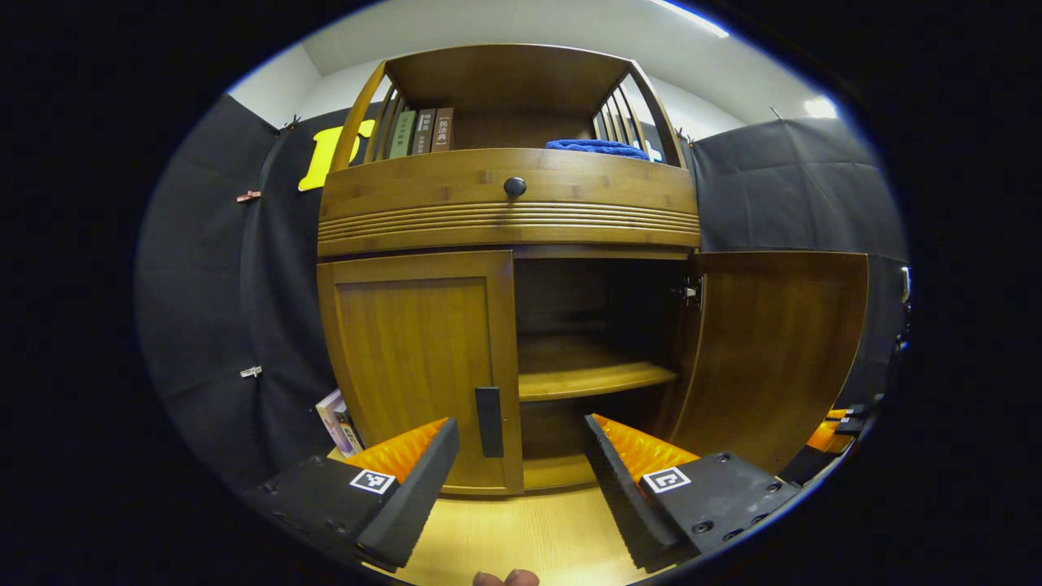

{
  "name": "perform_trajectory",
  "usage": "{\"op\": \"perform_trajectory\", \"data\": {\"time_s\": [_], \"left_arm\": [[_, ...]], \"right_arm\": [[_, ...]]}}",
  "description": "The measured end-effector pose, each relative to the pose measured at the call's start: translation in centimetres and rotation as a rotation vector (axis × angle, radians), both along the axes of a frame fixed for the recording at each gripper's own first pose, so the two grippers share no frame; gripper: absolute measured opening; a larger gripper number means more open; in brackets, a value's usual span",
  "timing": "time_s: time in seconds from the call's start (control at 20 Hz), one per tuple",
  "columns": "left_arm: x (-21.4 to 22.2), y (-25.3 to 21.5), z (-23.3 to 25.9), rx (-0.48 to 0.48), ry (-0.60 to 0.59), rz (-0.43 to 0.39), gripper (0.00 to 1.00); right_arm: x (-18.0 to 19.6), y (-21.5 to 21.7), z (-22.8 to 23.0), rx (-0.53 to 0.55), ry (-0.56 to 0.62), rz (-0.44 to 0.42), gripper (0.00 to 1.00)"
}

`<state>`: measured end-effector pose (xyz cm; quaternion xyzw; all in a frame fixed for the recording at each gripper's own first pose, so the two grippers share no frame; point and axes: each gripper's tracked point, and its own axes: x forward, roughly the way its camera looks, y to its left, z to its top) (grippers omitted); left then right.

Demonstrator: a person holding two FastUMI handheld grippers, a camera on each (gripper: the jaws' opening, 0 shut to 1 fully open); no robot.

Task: Open the right door of the double-door shoe cabinet with the right hand, and open the left door with the left hand.

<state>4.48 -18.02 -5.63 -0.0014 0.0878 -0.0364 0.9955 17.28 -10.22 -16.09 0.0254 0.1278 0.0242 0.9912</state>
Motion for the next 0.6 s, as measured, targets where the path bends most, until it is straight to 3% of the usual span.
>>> {"op": "perform_trajectory", "data": {"time_s": [0.2, 0.4, 0.45, 0.5, 0.6], "left_arm": [[1.2, -0.3, -0.3, 0.008, -0.024, 0.015, 0.95], [3.6, 0.5, -0.5, 0.005, -0.063, 0.041, 0.96], [4.3, 0.7, -0.9, -0.009, -0.064, 0.049, 0.94], [5.0, 0.9, -1.3, -0.022, -0.063, 0.056, 0.94], [6.3, 1.4, -2.3, -0.040, -0.054, 0.074, 0.94]], "right_arm": [[0.1, -2.1, 0.2, 0.033, 0.002, 0.004, 0.14], [0.1, -2.5, 0.4, 0.001, 0.010, 0.015, 0.14], [-0.2, -2.8, 0.7, 0.001, 0.004, 0.010, 0.04], [-0.3, -3.2, 1.3, 0.003, -0.007, 0.001, 0.13], [-0.9, -3.6, 2.6, 0.012, -0.036, -0.001, 0.19]]}}
